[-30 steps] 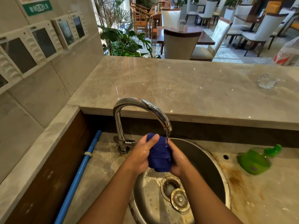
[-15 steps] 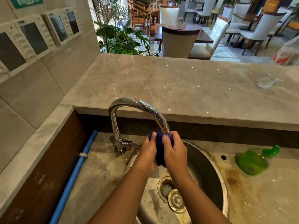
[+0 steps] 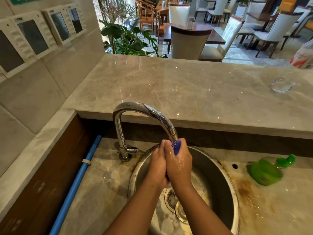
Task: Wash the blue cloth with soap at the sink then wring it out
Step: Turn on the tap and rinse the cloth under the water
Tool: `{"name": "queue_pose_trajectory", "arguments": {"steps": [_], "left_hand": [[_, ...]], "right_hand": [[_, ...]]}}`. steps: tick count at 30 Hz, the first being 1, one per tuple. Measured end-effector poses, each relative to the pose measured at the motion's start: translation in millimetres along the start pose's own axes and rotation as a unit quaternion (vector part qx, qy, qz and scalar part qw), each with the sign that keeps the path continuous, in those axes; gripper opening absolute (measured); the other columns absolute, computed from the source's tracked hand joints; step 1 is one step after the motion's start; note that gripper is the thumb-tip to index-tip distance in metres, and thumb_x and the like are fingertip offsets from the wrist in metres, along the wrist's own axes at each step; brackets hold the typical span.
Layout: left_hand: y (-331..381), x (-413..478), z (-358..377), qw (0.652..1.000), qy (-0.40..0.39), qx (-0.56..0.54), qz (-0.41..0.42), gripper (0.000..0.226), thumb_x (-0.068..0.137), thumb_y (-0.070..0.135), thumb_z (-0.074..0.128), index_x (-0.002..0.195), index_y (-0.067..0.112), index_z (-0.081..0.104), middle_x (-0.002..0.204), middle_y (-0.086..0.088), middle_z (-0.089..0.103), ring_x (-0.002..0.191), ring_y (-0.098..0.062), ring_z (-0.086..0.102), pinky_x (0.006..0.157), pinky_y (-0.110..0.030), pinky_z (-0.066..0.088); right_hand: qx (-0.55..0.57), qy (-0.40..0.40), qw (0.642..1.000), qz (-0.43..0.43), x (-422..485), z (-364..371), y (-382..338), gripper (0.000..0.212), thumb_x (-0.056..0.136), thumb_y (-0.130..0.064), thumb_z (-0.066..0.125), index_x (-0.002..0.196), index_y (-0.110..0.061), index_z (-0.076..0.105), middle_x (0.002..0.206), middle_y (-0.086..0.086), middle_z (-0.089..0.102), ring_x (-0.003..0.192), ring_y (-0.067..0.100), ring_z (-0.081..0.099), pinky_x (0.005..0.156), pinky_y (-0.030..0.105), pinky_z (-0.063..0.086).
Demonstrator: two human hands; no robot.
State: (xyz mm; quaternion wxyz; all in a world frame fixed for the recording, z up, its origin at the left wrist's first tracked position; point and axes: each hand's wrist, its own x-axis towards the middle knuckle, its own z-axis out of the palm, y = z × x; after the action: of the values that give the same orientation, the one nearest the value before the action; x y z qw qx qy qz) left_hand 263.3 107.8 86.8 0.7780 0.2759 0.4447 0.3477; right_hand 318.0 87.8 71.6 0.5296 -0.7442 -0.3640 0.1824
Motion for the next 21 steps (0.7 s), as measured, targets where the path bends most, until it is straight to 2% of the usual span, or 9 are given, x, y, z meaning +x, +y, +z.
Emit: {"name": "queue_pose_trajectory", "arguments": {"steps": [4,8,12,16,19,21], "left_hand": [[-2,5,0,0.998,0.048,0.043,0.013,0.036,0.104,0.04,0.048,0.108,0.011,0.07,0.082,-0.004,0.076,0.078,-0.019,0.074,0.066,-0.031,0.055],[-2,8,2,0.996,0.077,0.041,0.001,0.029,0.103,0.032,0.052,0.103,0.012,0.072,0.081,-0.005,0.076,0.079,-0.022,0.074,0.071,-0.034,0.055],[-1,10,3,0.995,0.096,0.033,0.005,0.024,0.1,0.02,0.052,0.092,0.009,0.073,0.082,-0.012,0.074,0.08,-0.028,0.073,0.075,-0.039,0.056],[-2,10,5,0.993,0.111,0.05,-0.003,0.025,0.1,0.019,0.052,0.088,0.01,0.072,0.078,-0.011,0.074,0.078,-0.028,0.073,0.073,-0.039,0.058],[0,9,4,0.992,0.103,0.072,0.0,0.028,0.102,0.026,0.051,0.091,0.012,0.071,0.078,-0.008,0.074,0.078,-0.026,0.073,0.073,-0.038,0.058],[1,7,3,0.991,0.098,0.089,0.008,0.031,0.104,0.031,0.048,0.092,0.014,0.07,0.08,-0.008,0.074,0.08,-0.024,0.073,0.075,-0.037,0.058]], "right_hand": [[0.026,-0.01,0.999,0.03,3,0,-3,0.034,0.095,-0.044,0.053,0.079,-0.015,0.054,0.065,-0.001,0.056,0.056,0.008,0.049,0.056,0.026,0.044],[0.053,0.005,0.997,0.051,4,2,-3,0.027,0.097,-0.025,0.058,0.072,-0.014,0.056,0.063,-0.002,0.055,0.054,0.003,0.048,0.052,0.015,0.039],[0.063,-0.004,0.995,0.074,10,4,-5,0.027,0.093,-0.013,0.057,0.066,-0.009,0.056,0.059,-0.001,0.052,0.054,0.006,0.044,0.053,0.021,0.038],[0.07,-0.019,0.993,0.096,14,5,-3,0.028,0.09,-0.009,0.055,0.062,-0.011,0.054,0.058,0.003,0.05,0.055,0.013,0.044,0.054,0.028,0.038],[0.059,-0.015,0.993,0.102,14,6,0,0.029,0.093,-0.01,0.055,0.063,-0.012,0.055,0.058,0.003,0.051,0.054,0.012,0.045,0.05,0.02,0.038],[0.051,-0.024,0.993,0.099,13,6,3,0.03,0.097,-0.017,0.055,0.069,-0.011,0.058,0.062,0.003,0.054,0.057,0.013,0.049,0.054,0.022,0.041]]}}
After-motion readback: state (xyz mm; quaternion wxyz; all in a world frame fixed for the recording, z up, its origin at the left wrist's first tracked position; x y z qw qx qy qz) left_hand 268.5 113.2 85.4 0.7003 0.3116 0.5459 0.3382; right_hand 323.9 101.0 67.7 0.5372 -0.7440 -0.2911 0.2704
